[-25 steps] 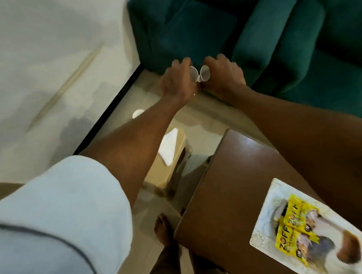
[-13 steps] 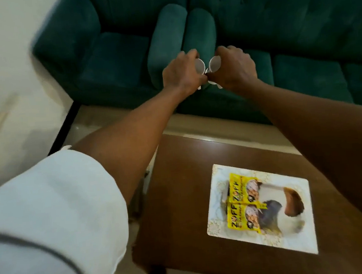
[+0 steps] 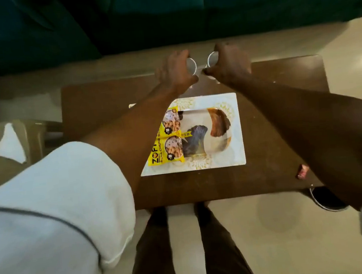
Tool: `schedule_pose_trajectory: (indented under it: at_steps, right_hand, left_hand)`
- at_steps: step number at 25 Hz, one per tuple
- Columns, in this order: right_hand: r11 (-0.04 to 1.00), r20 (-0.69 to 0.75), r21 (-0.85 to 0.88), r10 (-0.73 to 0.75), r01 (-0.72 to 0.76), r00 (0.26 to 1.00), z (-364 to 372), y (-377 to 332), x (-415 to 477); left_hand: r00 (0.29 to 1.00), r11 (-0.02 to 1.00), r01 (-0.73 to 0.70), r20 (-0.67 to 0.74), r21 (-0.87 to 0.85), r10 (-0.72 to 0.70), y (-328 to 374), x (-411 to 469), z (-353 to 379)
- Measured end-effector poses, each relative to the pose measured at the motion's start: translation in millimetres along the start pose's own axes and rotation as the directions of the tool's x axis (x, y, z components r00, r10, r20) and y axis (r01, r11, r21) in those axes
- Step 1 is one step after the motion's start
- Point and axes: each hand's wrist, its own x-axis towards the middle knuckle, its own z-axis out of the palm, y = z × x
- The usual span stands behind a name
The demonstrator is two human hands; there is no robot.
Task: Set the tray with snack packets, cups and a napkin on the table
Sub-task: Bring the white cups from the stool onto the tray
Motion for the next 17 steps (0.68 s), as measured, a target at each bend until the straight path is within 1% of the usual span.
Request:
schedule_pose_trajectory:
  at_steps: [3, 6, 11, 14, 17]
  right_hand:
    - [0.999, 0.066, 0.035, 0.004, -0.006, 0.998, 37, 15, -19]
    - [0.999, 0.142, 0.035, -0.007, 0.002, 0.990, 80, 21, -36]
    - [1.000, 0.257, 0.011, 0.000, -0.003, 0.966, 126, 24, -52]
    - [1.000, 0.265, 0.002, -0.011, 0.011, 0.964, 142, 28, -57]
    - [0.999, 0.289, 0.032, -0.022, 0.014, 0.957, 148, 31, -62]
  left_hand:
    - [0.995, 0.996, 0.002, 0.096, 0.090, -0.011, -11, -18, 34]
    - [0.988, 0.987, -0.022, 0.154, 0.161, -0.003, -29, -33, 64]
    - [0.980, 0.985, 0.006, 0.195, 0.172, -0.040, -51, -46, 99]
    - [0.978, 0.988, -0.009, 0.209, 0.151, -0.023, -58, -46, 116]
    - [0.977, 0.990, 0.007, 0.211, 0.138, -0.036, -63, -47, 124]
